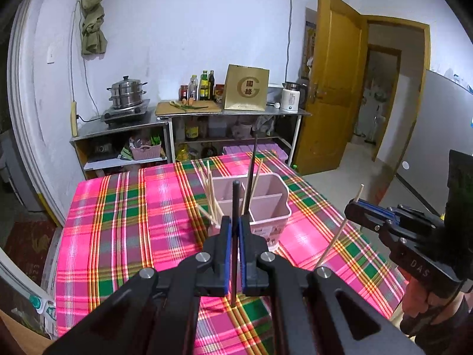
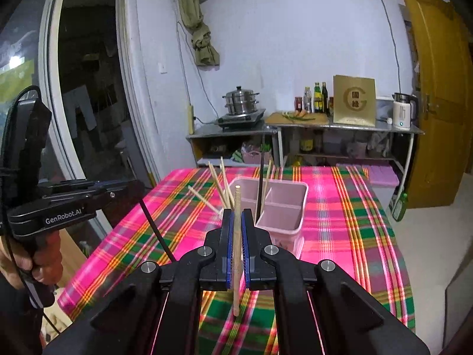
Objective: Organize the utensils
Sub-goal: 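Lift both held chopsticks upright and carry them over the pink basket, then lower both chopsticks into the basket compartments and open both tools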
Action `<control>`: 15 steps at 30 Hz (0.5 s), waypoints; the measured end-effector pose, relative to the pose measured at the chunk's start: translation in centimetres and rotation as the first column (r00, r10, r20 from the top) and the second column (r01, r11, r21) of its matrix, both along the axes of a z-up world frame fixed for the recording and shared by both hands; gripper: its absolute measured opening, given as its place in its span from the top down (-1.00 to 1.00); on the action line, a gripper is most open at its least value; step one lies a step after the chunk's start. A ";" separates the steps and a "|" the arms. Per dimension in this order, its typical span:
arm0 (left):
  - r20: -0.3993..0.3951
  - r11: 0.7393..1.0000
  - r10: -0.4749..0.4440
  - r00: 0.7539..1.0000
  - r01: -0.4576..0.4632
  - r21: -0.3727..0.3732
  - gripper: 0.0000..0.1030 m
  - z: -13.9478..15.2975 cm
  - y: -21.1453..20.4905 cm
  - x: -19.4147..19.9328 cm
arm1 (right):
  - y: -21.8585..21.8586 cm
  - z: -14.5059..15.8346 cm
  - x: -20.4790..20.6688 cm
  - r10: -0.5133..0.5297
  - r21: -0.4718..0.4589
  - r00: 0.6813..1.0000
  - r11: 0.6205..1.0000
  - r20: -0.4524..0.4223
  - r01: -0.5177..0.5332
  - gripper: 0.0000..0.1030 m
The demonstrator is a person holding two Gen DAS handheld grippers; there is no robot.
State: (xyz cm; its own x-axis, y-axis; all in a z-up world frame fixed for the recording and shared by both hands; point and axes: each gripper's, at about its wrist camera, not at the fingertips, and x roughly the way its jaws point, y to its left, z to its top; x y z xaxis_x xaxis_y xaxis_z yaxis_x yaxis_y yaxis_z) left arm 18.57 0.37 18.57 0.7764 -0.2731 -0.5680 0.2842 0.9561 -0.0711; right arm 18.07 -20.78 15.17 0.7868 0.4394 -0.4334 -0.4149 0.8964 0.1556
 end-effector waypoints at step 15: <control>0.066 1.000 0.012 0.998 -0.011 -0.016 0.90 4.3 -0.6 4.9 | 0.0 4.2 4.4 -0.015 0.049 0.996 0.999 0.090 0.010 0.90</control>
